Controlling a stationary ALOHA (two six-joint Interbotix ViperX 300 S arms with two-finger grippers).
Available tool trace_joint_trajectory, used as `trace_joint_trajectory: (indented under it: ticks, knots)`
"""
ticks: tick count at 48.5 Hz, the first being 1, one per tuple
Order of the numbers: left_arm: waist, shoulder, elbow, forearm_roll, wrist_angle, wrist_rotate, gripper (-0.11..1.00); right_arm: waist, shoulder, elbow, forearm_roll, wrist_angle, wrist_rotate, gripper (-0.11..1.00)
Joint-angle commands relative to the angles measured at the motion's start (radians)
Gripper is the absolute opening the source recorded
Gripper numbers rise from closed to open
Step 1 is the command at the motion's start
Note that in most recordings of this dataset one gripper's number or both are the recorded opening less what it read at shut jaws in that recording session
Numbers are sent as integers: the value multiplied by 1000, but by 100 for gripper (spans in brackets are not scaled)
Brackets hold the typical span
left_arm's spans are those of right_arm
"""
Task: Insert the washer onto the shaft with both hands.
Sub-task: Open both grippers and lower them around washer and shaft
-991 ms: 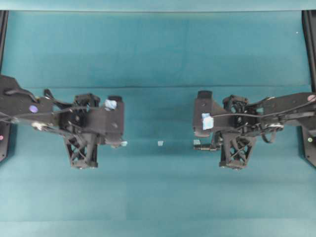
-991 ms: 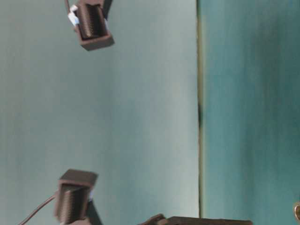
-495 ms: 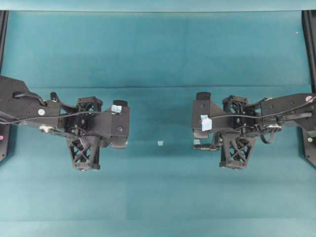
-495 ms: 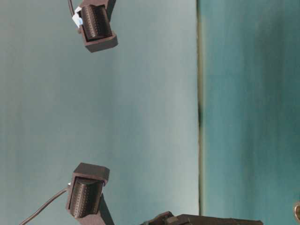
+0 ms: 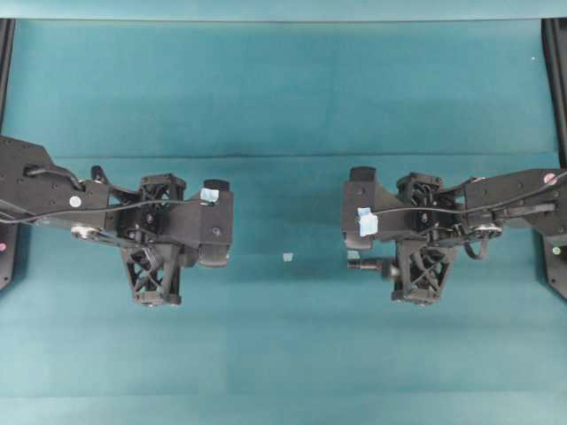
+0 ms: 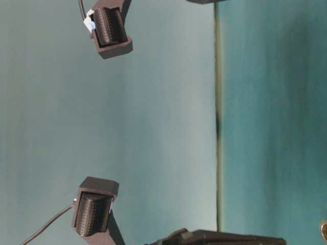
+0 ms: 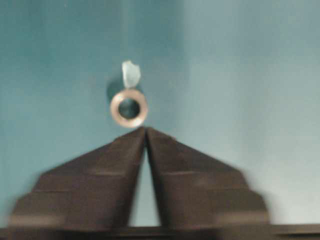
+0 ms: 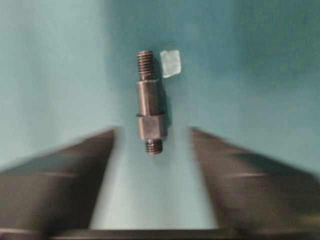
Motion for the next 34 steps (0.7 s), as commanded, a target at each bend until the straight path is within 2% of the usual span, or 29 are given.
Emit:
trace_joint_trajectory:
  ticks: [1,6,8,10,15,34]
  knots:
    - [0,-3,-8,0,-14,-3,50,6,3,-9,-14,-2,0,61]
    - [2,9,-6,0,-14,-2,82,8,8,-9,-18,2,0,88]
    - [2,15,-6,0,-15,-2,90,6,9,-11,-20,2,0,94]
    - [0,18,-6,2,-17,0,95,8,9,-11,-18,-2,0,94]
    - [2,31,-5,0,-26,0,90,8,9,-9,-20,-3,3,93]
    - [8,92,-5,0,-55,0,90,8,25,9,-18,-52,5,93]
